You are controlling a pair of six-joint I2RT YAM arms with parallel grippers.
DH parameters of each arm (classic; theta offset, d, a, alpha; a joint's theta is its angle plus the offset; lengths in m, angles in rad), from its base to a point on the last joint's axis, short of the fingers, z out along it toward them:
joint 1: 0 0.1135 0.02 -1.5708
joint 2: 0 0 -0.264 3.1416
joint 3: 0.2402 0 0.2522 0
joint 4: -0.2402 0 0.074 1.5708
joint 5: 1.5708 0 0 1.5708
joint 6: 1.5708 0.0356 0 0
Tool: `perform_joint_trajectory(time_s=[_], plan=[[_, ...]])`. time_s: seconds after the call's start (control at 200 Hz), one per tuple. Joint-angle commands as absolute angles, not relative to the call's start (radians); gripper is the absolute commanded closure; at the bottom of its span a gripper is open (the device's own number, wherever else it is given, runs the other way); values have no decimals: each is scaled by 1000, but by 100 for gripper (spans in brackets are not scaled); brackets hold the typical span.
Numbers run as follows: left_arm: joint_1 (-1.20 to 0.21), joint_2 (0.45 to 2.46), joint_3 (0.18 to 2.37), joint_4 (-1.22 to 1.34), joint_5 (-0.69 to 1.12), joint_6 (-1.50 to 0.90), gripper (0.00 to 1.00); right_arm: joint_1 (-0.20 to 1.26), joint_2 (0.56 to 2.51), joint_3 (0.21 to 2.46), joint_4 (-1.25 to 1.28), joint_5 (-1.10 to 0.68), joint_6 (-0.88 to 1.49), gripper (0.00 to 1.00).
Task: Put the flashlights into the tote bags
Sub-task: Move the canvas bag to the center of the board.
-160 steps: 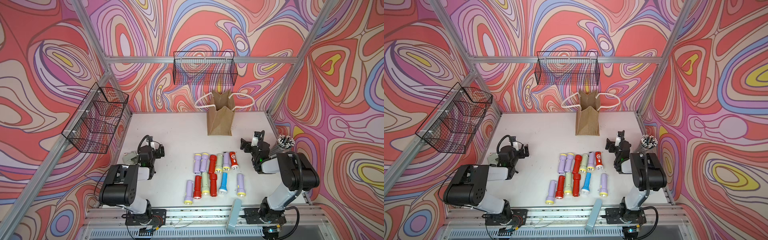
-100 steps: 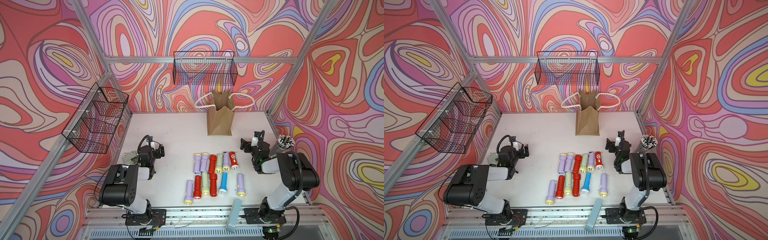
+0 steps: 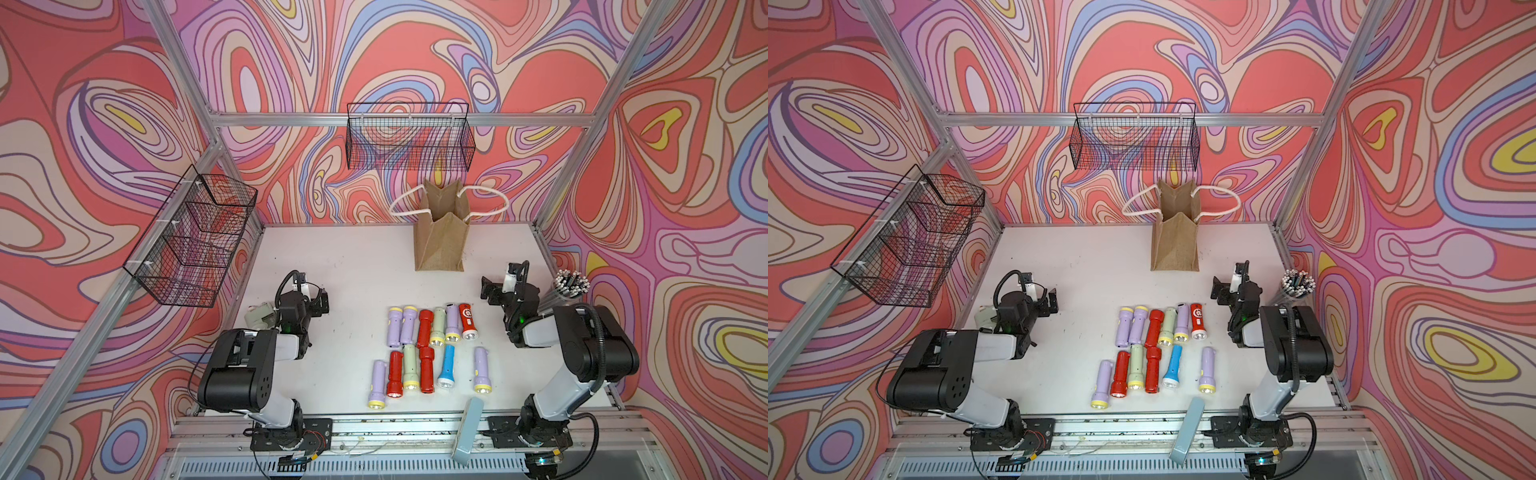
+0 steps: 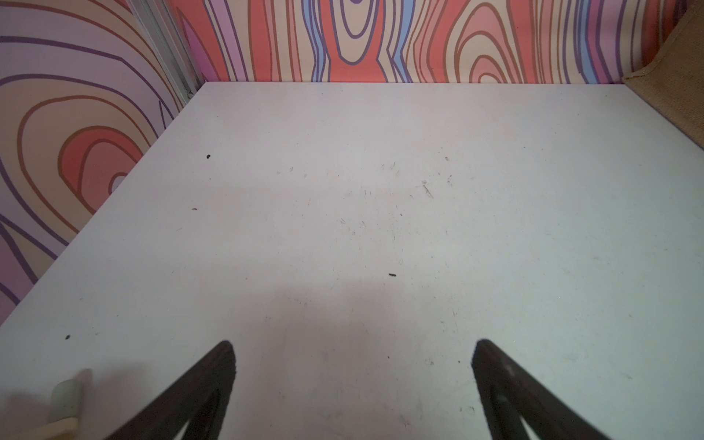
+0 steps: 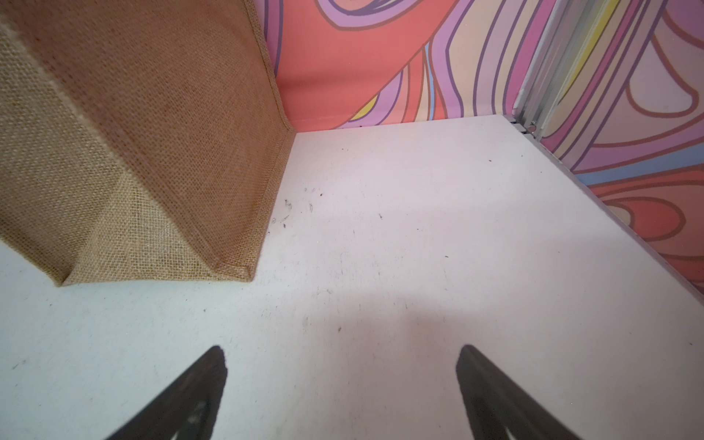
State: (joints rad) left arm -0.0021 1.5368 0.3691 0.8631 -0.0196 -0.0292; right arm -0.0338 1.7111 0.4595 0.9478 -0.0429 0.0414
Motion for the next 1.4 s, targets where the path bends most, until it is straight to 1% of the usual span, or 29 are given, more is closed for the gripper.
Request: perform_joint_trajectory(time_s=[0.0, 0.926, 1.037, 1.147, 1.242, 1.322, 1.367, 1.397], plan=[[-5, 1542, 386, 871, -14, -15, 0, -32, 1720, 474, 945, -49, 22, 2], [-5, 1541, 381, 875, -15, -14, 0, -31, 1718, 470, 948, -47, 22, 2], [-4, 1539, 381, 878, -18, -14, 0, -31, 1711, 473, 941, -8, 33, 2], [-5, 1496, 396, 819, -32, -22, 0, -30, 1677, 492, 881, 33, 49, 1], [-5, 1417, 441, 673, -68, -32, 0, -30, 1622, 513, 798, 47, 52, 2], [-5, 1374, 487, 564, -91, -38, 0, -31, 1570, 549, 685, 84, 73, 1], [-6, 1353, 504, 507, -108, -53, 0, -30, 1540, 596, 569, 118, 95, 2], [-6, 1340, 556, 463, -122, -73, 0, -29, 1525, 633, 484, 134, 104, 2]])
